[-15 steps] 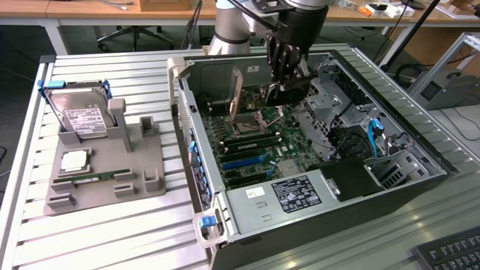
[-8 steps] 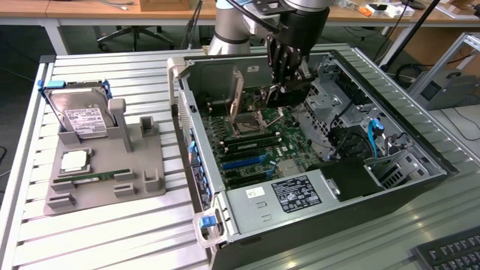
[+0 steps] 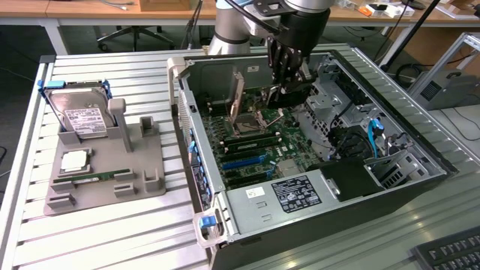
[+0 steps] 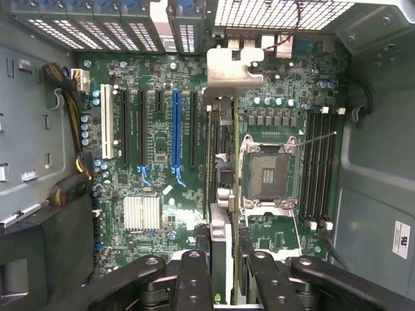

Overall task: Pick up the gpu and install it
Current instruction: 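Insert the gpu into the slot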

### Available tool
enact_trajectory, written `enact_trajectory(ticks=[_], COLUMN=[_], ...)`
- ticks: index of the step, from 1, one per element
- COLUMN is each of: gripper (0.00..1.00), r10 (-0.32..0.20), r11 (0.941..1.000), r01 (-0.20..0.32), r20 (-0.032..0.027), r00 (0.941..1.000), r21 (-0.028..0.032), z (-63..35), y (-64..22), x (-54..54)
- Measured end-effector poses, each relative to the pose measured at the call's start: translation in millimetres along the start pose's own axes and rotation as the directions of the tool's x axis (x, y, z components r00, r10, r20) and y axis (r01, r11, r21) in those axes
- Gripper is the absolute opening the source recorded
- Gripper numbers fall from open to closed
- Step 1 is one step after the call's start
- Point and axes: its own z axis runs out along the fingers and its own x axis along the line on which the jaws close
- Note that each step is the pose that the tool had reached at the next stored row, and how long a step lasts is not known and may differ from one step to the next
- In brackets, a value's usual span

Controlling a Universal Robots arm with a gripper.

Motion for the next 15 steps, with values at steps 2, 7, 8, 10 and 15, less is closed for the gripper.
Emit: enact_trajectory(ticks=[2,7,8,10,15], gripper=[0.27,0.27,0.27,0.27,0.27], r10=[0.0,0.0,0.0,0.0,0.0], r11=[1.0,1.0,1.0,1.0,1.0], r01=[0.0,0.0,0.0,0.0,0.0], r20=[0.0,0.0,-0.0001,0.0,-0.0001], r00=[1.0,1.0,1.0,1.0,1.0], r21=[0.0,0.0,-0.0001,0.0,0.0], z=[0.1,0.6,0.6,0.9,1.3], y=[0.0,0.1,0.1,0.2,0.2], x=[0.6,2.1,2.4,3.1,4.6])
